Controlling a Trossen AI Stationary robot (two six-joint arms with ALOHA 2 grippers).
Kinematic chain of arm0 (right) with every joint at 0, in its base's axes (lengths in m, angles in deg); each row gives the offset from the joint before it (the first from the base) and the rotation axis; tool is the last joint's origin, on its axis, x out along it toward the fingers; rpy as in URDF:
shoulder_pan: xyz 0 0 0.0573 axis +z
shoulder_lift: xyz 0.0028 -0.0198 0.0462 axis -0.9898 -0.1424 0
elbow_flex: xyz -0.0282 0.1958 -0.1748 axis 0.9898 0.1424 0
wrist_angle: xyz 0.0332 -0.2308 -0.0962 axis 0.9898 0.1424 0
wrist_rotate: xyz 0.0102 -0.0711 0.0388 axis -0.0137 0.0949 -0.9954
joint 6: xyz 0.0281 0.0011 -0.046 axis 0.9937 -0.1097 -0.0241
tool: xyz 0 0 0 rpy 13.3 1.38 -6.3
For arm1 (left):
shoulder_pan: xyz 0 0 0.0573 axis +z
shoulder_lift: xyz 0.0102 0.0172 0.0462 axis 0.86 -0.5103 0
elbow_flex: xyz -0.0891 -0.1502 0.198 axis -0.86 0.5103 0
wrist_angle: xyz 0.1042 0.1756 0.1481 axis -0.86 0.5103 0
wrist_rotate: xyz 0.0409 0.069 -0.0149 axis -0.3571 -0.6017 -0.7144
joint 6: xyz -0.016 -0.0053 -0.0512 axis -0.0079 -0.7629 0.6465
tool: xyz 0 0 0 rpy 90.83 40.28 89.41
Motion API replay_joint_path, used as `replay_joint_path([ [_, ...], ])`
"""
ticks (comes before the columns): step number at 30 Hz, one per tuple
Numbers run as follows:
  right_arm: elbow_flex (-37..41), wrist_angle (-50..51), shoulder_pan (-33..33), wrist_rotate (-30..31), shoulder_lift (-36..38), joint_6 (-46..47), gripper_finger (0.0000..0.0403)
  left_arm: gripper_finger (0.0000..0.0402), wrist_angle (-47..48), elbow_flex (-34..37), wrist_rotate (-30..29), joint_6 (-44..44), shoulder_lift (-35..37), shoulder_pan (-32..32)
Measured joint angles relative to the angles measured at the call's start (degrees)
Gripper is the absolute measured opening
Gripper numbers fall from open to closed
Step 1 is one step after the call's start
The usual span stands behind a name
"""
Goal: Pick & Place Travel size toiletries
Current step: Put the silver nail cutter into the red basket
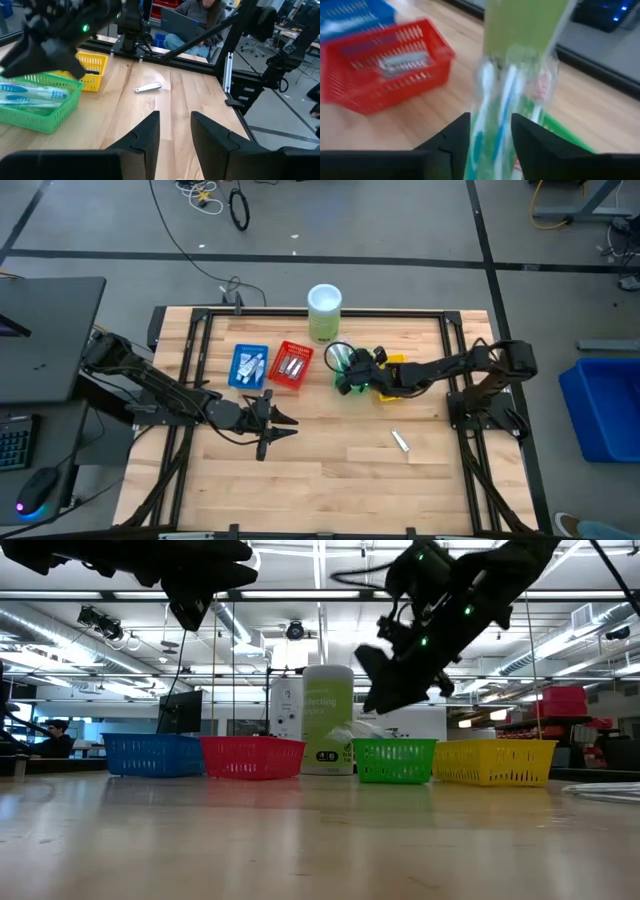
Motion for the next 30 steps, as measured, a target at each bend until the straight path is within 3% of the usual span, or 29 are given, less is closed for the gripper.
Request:
replay_joint_path([
  [8,-0.1,10.9,4.2,-10.6,10.5,-1.2,0.0183,0.0116,0.3,0.0,0.0,0.2,0.0,0.0],
  [14,-0.1,29.7,9.6,-26.9,17.9,7.8,0.0173,0.0116,0.8,0.0,0.0,2.3,0.0,0.0],
  [18,-0.1,42.4,16.4,-36.8,19.0,14.6,0.0164,0.0116,0.7,0.0,0.0,5.6,0.0,0.0],
  [21,-0.1,48.1,22.4,-39.1,17.8,19.9,0.0165,0.0116,0.7,0.0,-0.9,4.9,0.0,0.0],
  [25,-0.1,49.8,28.7,-37.2,15.3,25.3,0.0182,0.0116,0.5,-0.8,-5.1,2.2,0.0,0.0],
  [30,0.1,50.7,32.1,-34.3,10.6,28.2,0.0214,0.0117,0.4,-2.2,-6.5,-1.2,0.0,0.1],
])
